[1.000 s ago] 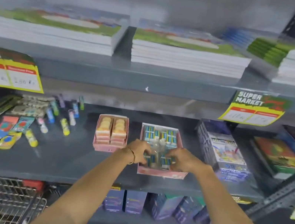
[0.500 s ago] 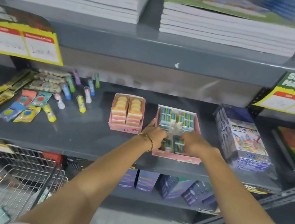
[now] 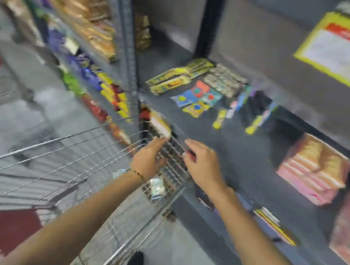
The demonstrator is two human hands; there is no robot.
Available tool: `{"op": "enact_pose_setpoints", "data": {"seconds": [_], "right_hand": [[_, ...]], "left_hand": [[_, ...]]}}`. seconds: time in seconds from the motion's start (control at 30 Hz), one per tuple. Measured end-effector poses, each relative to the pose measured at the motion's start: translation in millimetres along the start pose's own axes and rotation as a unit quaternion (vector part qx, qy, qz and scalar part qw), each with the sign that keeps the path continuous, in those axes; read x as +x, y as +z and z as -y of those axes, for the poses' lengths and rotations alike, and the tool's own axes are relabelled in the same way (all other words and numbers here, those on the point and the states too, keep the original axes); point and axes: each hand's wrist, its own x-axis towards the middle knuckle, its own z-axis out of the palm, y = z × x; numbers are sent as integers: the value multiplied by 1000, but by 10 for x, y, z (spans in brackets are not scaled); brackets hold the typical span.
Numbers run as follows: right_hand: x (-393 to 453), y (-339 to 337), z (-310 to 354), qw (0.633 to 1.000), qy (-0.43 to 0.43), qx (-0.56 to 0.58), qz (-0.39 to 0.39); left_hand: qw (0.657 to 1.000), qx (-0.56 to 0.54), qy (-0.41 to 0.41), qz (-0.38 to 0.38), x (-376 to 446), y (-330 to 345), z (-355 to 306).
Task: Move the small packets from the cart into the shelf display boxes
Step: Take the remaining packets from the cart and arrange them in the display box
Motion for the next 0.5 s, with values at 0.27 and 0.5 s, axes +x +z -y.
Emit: {"op": "enact_pose_setpoints", "data": {"seconds": [0.27, 0.5], "right_hand": [[540, 1955, -83, 921, -43, -212, 324], [600, 2983, -899, 831, 26, -373, 411]], "left_hand": [[972, 108, -114, 177, 14, 390, 1880], [953, 130, -136, 239, 159, 1048, 2792]]}}
